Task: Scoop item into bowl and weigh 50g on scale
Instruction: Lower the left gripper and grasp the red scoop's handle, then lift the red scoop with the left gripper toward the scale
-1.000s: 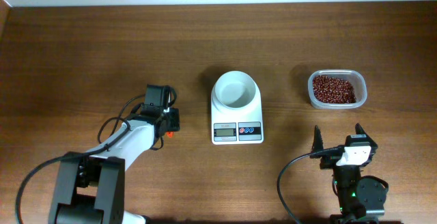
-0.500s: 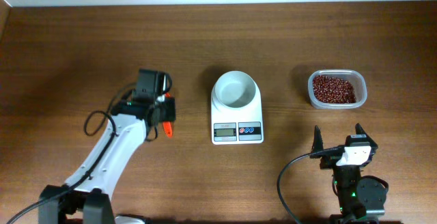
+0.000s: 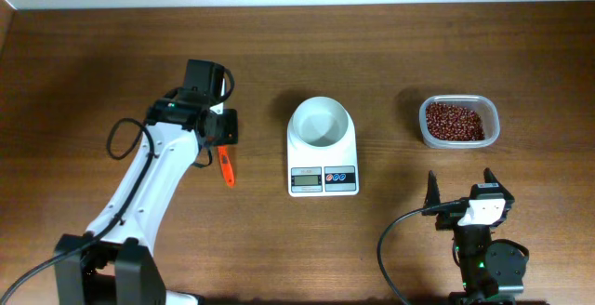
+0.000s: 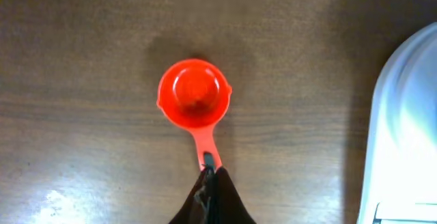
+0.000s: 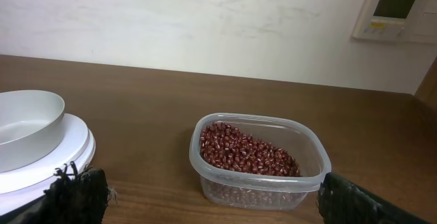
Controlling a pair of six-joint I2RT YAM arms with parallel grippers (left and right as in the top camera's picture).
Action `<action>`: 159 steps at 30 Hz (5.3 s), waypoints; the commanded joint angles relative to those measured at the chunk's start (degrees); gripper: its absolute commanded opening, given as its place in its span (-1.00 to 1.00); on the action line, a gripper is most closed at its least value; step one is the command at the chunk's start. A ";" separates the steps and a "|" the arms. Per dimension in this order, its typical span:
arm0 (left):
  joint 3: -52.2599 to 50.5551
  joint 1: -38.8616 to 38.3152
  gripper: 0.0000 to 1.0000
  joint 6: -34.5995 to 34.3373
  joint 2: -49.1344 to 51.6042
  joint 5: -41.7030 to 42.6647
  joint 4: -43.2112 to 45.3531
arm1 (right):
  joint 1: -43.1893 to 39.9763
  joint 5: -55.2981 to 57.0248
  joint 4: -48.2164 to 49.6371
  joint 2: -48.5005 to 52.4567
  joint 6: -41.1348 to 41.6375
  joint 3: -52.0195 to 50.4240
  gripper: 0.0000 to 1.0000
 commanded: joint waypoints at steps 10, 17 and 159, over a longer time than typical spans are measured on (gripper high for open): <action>0.68 0.44 -1.00 -4.28 7.72 -2.93 4.96 | -0.42 -0.35 -0.26 -0.33 0.28 -0.28 0.97; 0.68 4.02 -1.00 -4.70 13.57 -3.17 13.00 | -0.42 -0.35 -0.26 -0.33 0.28 -0.28 0.98; 1.11 14.56 -1.00 -21.05 13.18 63.67 2.25 | -0.42 -9.20 -7.89 2.62 13.84 12.79 0.97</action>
